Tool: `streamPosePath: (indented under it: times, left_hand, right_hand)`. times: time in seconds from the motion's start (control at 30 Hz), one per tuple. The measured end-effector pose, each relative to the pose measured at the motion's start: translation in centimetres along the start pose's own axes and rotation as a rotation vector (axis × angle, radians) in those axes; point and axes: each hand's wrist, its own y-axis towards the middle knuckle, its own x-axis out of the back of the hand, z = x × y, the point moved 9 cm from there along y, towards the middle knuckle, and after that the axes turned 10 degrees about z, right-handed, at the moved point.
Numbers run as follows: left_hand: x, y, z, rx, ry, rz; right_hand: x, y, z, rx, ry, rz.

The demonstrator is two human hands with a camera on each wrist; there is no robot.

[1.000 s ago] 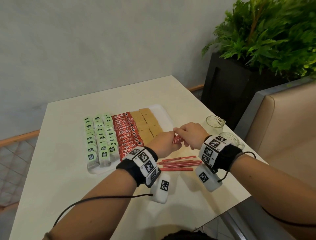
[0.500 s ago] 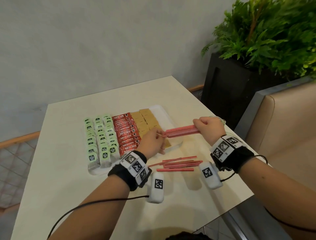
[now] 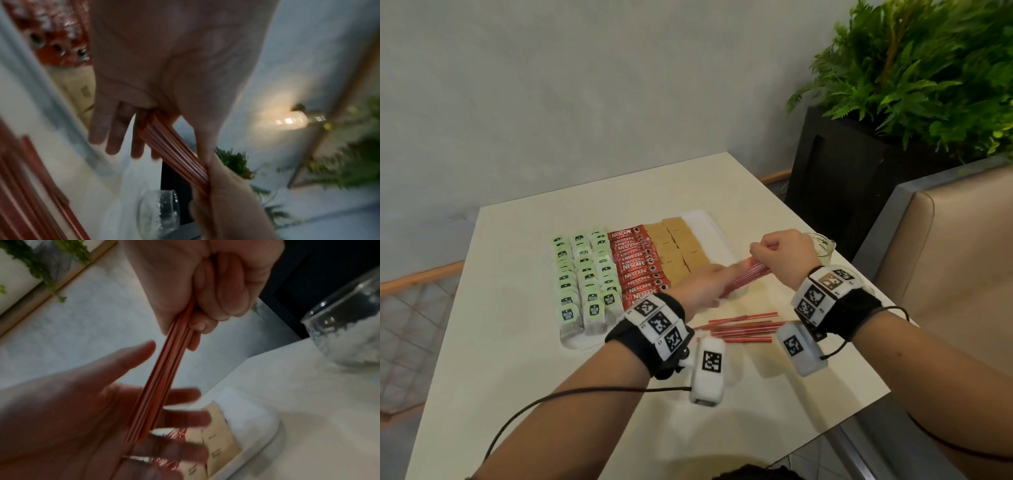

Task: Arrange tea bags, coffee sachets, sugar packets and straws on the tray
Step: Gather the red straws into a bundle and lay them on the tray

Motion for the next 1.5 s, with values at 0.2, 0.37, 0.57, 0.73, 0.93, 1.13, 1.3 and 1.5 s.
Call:
streamPosePath:
  times: [0.2,0.37,0.57,0.73,0.93,1.13,1.3,1.5]
  left_hand:
    - [-2.6,0.2,-0.3,-0.054,0.192,0.177]
    - [-3.4,-0.2,0.4,-0.091,-0.155,0.225]
    - [-3.0,-0.2,1.0,-0.07,-0.335,0.235]
    - [-3.5,-0.3,0.8,-0.074,-0.353,0.292]
    - [-2.9,-0.6,0.3,-0.07,-0.431,0.233]
    - [0.5,-0.3,0.1,-0.05,-0.989,-0.07]
    - [0.4,-0.2,0.0,-0.037,-1.075,-0.051]
    - [-0.1,0.0,0.0,-0.034,-1.073,-0.027]
  right_hand:
    - [-2.2,0.3,2.0,0.046,-0.158,0.261]
    - [-0.9,0.2,2.1,0.057,0.21,0.174]
    - [-2.7,-0.6,2.1,0.162,0.653,0.313]
    - [-1.8,0.1,2.6,0.164,0.728,0.311]
    - [-4.3,-1.0,3.5,0.209,0.555,0.48]
    - [-3.8,-3.3,5.5,0.429,0.125,0.413]
    - [-3.4,-3.5,6.0,0.504,0.024,0.233]
    - [-3.8,-4.3,6.4,0.516,0.009,0.201]
